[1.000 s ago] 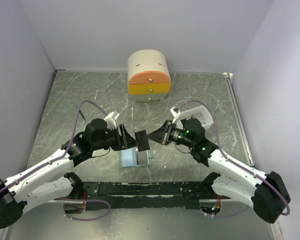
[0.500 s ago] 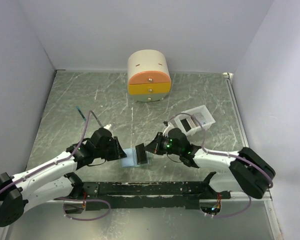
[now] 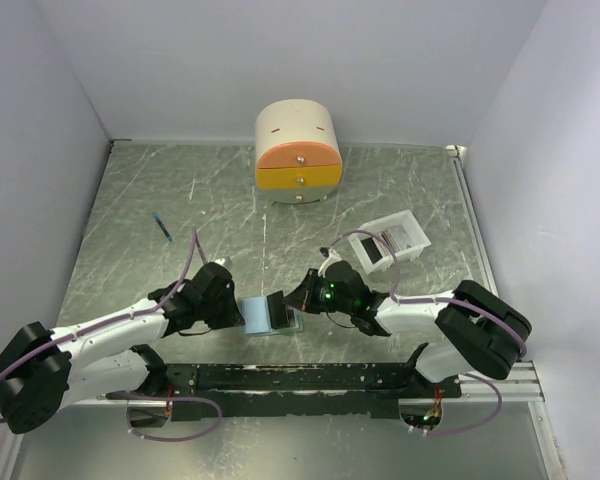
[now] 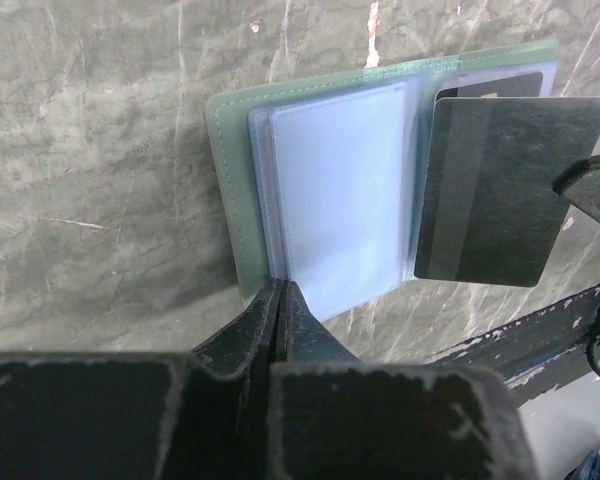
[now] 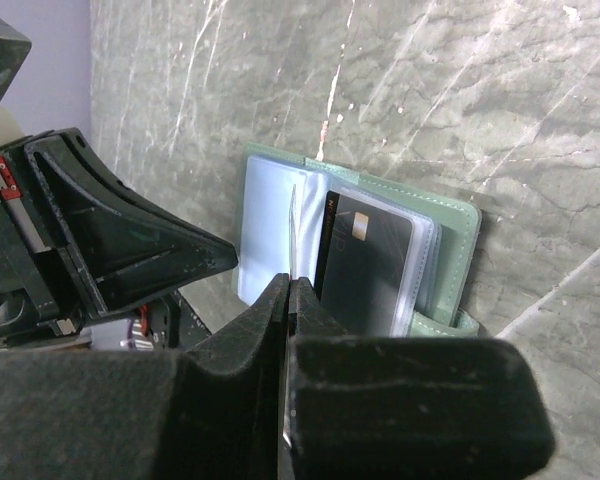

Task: Put the credit cards into the card holder
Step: Insert the credit card into the card holder.

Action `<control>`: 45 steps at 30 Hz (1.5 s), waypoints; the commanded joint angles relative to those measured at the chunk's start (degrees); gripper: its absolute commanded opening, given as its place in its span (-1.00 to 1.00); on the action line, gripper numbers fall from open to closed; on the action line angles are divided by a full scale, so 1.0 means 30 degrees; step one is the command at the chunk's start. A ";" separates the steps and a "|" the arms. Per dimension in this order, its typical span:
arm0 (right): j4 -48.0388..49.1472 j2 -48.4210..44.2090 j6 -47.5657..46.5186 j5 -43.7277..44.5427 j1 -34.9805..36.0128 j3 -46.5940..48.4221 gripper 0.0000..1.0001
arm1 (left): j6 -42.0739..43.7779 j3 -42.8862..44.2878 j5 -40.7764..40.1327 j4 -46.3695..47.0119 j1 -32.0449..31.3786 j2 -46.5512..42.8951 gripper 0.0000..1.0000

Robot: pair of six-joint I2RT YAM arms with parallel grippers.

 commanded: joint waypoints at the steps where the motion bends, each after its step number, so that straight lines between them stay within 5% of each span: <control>1: 0.0314 -0.0175 0.0113 0.0834 0.0114 0.0273 -1.00 | 0.0365 -0.0233 -0.0377 0.0988 -0.0065 0.0093 -0.86; 45: 0.1513 0.1351 0.1106 0.0462 0.0114 -0.0132 -1.00 | 0.0627 0.0257 -0.0612 -0.0614 -0.0060 0.0818 -0.85</control>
